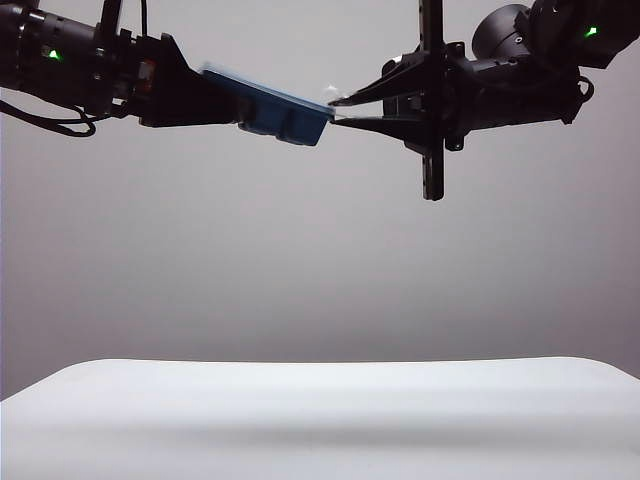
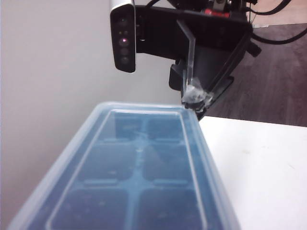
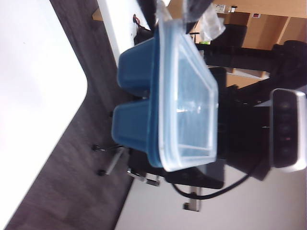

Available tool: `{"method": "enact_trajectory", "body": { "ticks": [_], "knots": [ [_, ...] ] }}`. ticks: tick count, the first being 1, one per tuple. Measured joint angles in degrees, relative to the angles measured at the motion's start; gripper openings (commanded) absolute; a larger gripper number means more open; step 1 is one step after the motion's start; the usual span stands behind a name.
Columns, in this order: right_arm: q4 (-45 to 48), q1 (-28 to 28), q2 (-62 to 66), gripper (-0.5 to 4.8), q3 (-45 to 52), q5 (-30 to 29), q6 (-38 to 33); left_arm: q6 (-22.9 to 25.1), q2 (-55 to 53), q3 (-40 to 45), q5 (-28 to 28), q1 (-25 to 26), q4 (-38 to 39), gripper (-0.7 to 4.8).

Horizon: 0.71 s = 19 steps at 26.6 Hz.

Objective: Pick up the ice cube tray, remove its lid, and then place both the tray and the lid back on the table.

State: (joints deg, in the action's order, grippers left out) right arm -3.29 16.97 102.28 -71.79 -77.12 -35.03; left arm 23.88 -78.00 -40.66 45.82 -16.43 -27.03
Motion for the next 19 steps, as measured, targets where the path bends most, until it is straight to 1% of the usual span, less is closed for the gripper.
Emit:
{"method": "enact_trajectory", "body": {
  "ticks": [4, 6, 13, 19],
  "knots": [
    [0.0, -0.1, 0.0, 0.41, 0.0, 0.2, 0.0, 0.0, 0.0, 0.0, -0.1, 0.0, 0.6, 1.78],
    [0.0, -0.1, 0.0, -0.09, 0.0, 0.2, 0.1, 0.0, 0.0, 0.0, -0.1, 0.0, 0.7, 1.78],
    [0.4, -0.6, 0.0, -0.09, 0.1, 0.9, 0.4, -0.2, 0.0, 0.0, -0.5, 0.2, 1.1, 1.78],
    [2.4, -0.6, 0.0, -0.08, 0.1, 1.0, -0.9, -0.2, 0.0, 0.0, -0.4, 0.3, 1.1, 1.78]
  ]
}}
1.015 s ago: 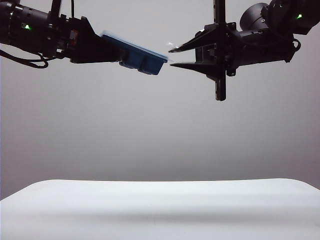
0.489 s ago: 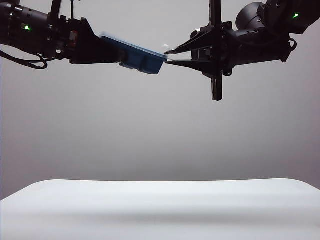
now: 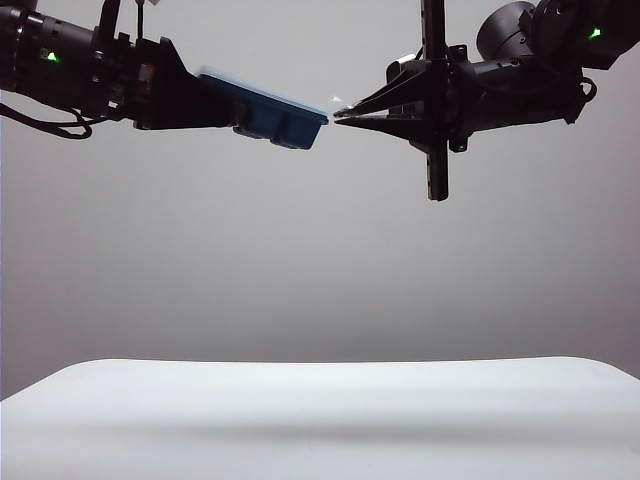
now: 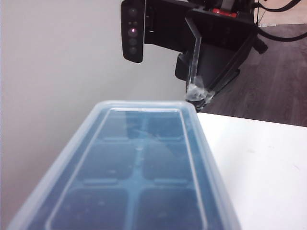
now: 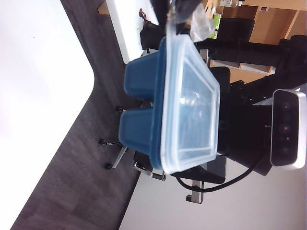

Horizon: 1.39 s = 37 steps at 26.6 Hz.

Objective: Pick up the ice cube tray, remove its lid, and then place both the tray and the lid back on the table.

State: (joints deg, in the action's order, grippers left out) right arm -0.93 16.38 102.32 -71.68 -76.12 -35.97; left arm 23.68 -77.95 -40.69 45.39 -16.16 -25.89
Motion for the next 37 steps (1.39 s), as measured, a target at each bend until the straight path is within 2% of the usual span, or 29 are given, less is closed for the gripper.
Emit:
{"method": "enact_trajectory", "body": {
  "ticks": [3, 4, 5, 6, 13, 20, 32, 33, 35, 37],
  "knots": [
    [0.0, 0.0, 0.0, 0.03, 0.0, 0.4, -0.2, 0.0, 0.0, 0.0, 0.0, 0.0, 0.0, 1.78],
    [0.0, 0.0, 0.0, 0.23, 0.0, 0.5, -0.2, 0.0, 0.0, 0.0, 0.0, 0.0, 0.0, 1.78],
    [0.0, 0.0, 0.0, 0.7, 0.0, 0.5, -0.2, 0.0, 0.0, 0.0, 0.1, 0.0, 0.0, 1.78],
    [0.3, 0.0, 0.0, 0.77, 0.0, 0.7, -0.2, 0.0, 0.0, 0.0, 0.3, 0.0, 0.0, 1.78],
    [2.4, 0.4, 0.0, 0.76, 0.0, 1.4, -1.5, 0.0, -0.1, 0.0, 1.9, -0.3, 1.3, 1.78],
    [2.4, 0.3, 0.0, 0.76, 0.0, 1.1, -1.5, 2.2, 0.0, 0.0, -0.4, -0.3, 0.9, 1.78],
    [2.4, 0.3, 0.0, 0.76, -0.1, 1.2, -1.5, 2.4, 0.0, 0.0, -1.8, -0.3, -1.4, 1.78],
    [2.4, 0.3, 0.0, 0.68, -0.1, 1.2, -1.5, 2.4, 0.0, 0.0, -1.9, -0.3, -1.4, 1.78],
    [2.4, 0.3, 0.0, 0.05, -0.1, 1.2, -1.5, 2.4, 0.0, 0.0, -1.9, -0.3, -1.6, 1.78],
    [2.4, 0.2, 0.0, -0.07, -0.1, 1.1, -1.5, 2.4, 0.0, 0.0, -1.9, -0.2, -1.6, 1.78]
  ]
}}
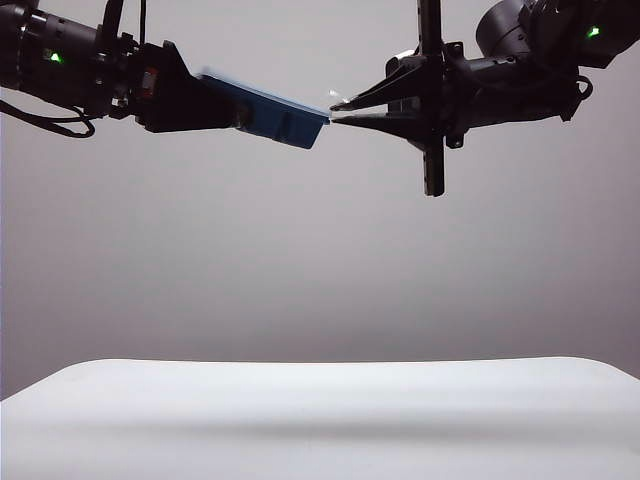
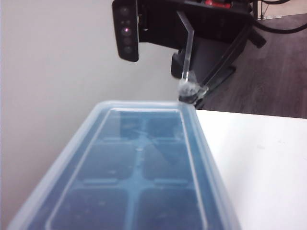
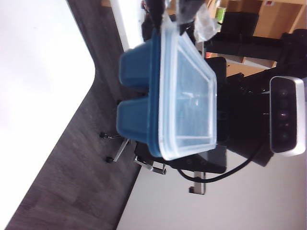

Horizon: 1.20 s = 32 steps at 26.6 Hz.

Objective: Pick up the ice cube tray, remove its lid, and then place both the tray and the lid back on the table.

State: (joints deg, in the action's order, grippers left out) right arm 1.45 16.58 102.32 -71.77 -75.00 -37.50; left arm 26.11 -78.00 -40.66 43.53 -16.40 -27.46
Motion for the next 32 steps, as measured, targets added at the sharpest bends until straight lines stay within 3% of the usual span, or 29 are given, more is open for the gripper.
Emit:
{"method": "enact_trajectory", "body": {
  "ticks": [11, 18, 23, 32],
  "knots": [
    [0.5, -0.2, 0.0, -0.07, 0.1, 0.8, -0.4, -0.1, 0.0, 0.0, 0.0, 0.1, 0.7, 1.78],
    [15.1, 0.2, 0.0, -0.07, 0.1, 0.4, -11.1, 0.1, 0.0, 0.0, 0.2, -0.1, 5.0, 1.78],
    [16.8, -1.0, 0.0, -0.07, 0.1, -0.3, -12.4, 0.2, 0.0, 0.0, 0.2, 0.0, 5.7, 1.78],
    [18.8, -13.8, 0.0, -0.07, -0.2, -1.5, -13.2, 1.4, 0.0, 0.0, -1.2, 2.0, 12.0, 1.78]
  ]
}}
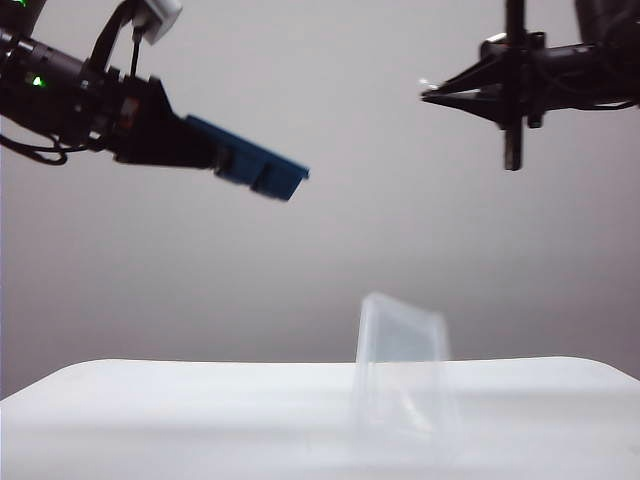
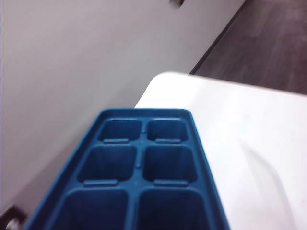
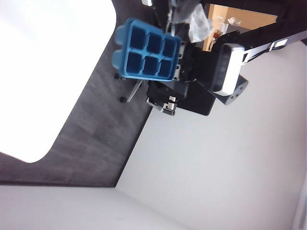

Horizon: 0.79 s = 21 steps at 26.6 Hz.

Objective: Pick up the ice cube tray, remove its lid, and then place both the tray and the lid back on the table.

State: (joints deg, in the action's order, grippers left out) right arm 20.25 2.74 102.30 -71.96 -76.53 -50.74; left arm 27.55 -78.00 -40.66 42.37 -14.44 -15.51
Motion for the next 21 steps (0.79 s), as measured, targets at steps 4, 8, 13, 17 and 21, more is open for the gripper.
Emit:
{"method": "enact_trajectory", "body": {
  "ticks": [4, 8, 13, 17, 21],
  "knots": [
    [-0.6, -1.4, 0.0, -0.07, 0.1, -2.5, 0.0, 4.6, 0.0, 0.0, -4.6, 1.0, 5.1, 1.78],
    [-2.1, -0.6, 0.0, -0.07, 0.9, -3.3, 3.7, 9.7, 0.0, 0.0, -6.6, 2.4, 9.4, 1.78],
    [-26.3, 0.0, -0.1, -0.07, 4.0, 3.4, 29.3, 10.4, 0.0, 0.0, 2.0, 5.5, 11.8, 1.77],
    [-60.1, 2.1, -3.4, -0.07, 3.9, 39.7, 60.2, 14.6, 0.0, 0.0, 5.5, 6.0, 19.5, 1.46],
    [-67.7, 4.4, -8.5, -0.07, 6.6, 39.1, 65.3, 16.6, 0.0, 0.0, 1.7, 5.9, 25.9, 1.46]
  ]
}}
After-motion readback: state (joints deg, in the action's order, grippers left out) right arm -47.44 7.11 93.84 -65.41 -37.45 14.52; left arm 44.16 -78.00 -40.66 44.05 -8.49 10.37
